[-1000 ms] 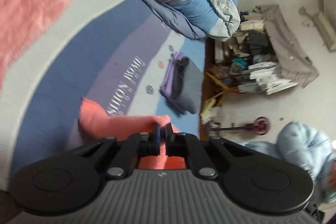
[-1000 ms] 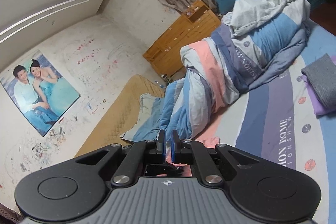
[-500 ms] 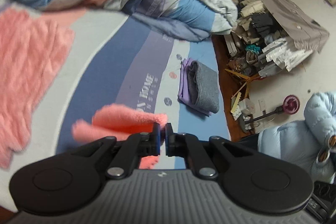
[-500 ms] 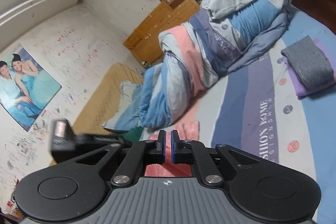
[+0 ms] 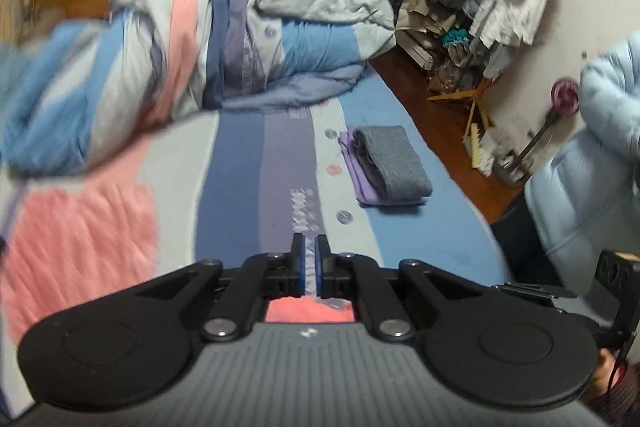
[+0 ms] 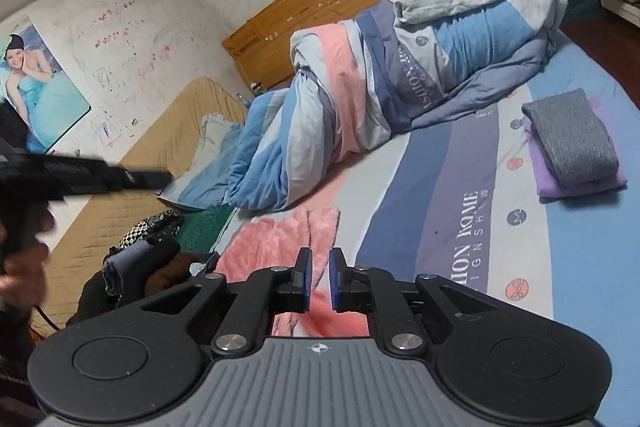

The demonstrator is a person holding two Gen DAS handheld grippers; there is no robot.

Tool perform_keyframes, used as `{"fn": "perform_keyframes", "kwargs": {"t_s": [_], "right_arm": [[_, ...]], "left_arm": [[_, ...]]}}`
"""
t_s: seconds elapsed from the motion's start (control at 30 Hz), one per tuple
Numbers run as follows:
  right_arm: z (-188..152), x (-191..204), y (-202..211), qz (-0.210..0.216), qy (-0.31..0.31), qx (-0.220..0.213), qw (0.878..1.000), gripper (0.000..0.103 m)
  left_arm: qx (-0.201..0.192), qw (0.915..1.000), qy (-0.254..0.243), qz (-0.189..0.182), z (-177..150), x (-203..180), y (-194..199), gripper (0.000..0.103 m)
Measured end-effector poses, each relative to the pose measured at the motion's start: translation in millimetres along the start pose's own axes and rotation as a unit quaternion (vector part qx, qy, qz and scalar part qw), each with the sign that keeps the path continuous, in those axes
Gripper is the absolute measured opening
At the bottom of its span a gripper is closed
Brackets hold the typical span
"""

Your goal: Fold towel

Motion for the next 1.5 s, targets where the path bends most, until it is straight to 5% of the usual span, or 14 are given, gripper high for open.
{"fn": "perform_keyframes", "kwargs": {"t_s": [0.07,0.23,0.33,0.43,0.57,0.7,0.93,1.0,1.07,1.23,1.37,1.43,1.5], "right_arm": [[-3.3,-1.8,-1.9,0.001,-0.001,0.005,1.0,0.011],[-14.4,-12.4,-5.2,-0.018,0.001,0.014,1.0,0.012],[-28.3,-31.7,-13.0,-0.039,-0.015,0.026,0.999,0.025],[-48.4,-62.3,-30.4,-0.073,-0.05,0.048,0.995,0.036],[-84.5,-110.6,-65.5,-0.12,-0.109,0.092,0.983,0.043],[-114.5,-144.7,-103.7,-0.129,-0.176,0.127,0.968,0.043],[-113.4,-175.2,-173.9,-0.127,-0.251,0.117,0.952,0.048],[-116.7,-184.5,-191.0,-0.139,-0.267,0.13,0.945,0.038],[-122.6,-188.5,-200.1,-0.146,-0.284,0.149,0.936,0.004],[-106.7,-162.2,-177.9,-0.102,-0.283,0.117,0.947,0.004],[-84.2,-129.8,-142.0,-0.031,-0.295,0.065,0.953,0.004],[-70.4,-110.6,-126.3,0.001,-0.289,0.045,0.956,0.004],[-58.1,-92.7,-114.7,0.022,-0.277,0.031,0.96,0.004]], "left_arm": [[-0.012,0.9994,-0.027,0.017,8.2,-9.4,15.1,0.005],[0.035,0.9984,-0.003,0.045,-21.6,6.0,-9.2,0.006],[0.065,0.9959,0.015,0.061,-41.3,16.3,-25.2,0.018],[0.095,0.9919,0.032,0.077,-61.1,26.2,-40.6,0.045],[0.162,0.9762,0.108,0.095,-130.7,59.7,-103.7,0.08],[0.24,0.9505,0.169,0.101,-198.6,77.9,-153.6,0.082],[0.272,0.9393,0.183,0.101,-246.3,66.4,-190.1,0.097],[0.274,0.9375,0.193,0.093,-246.5,63.2,-197.6,0.099],[0.276,0.9355,0.203,0.085,-246.6,60.0,-205.0,0.099],[0.279,0.9285,0.236,0.067,-246.7,54.4,-221.7,0.101],[0.257,0.8998,0.35,0.043,-253.7,60.2,-223.6,0.101],[0.25,0.8767,0.411,0.002,-258.5,57.4,-225.8,0.102],[0.249,0.8443,0.473,-0.043,-266.0,52.7,-231.1,0.102]]}}
Point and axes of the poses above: each gripper's, at about its wrist camera, not at the fingertips, and y roughly against the way its jaws point, x to its left, z to its top, the point moved 10 cm from there along -y, roughly the way its jaws point, and after that the axes turned 9 degrees about x, right-handed, at the moved point
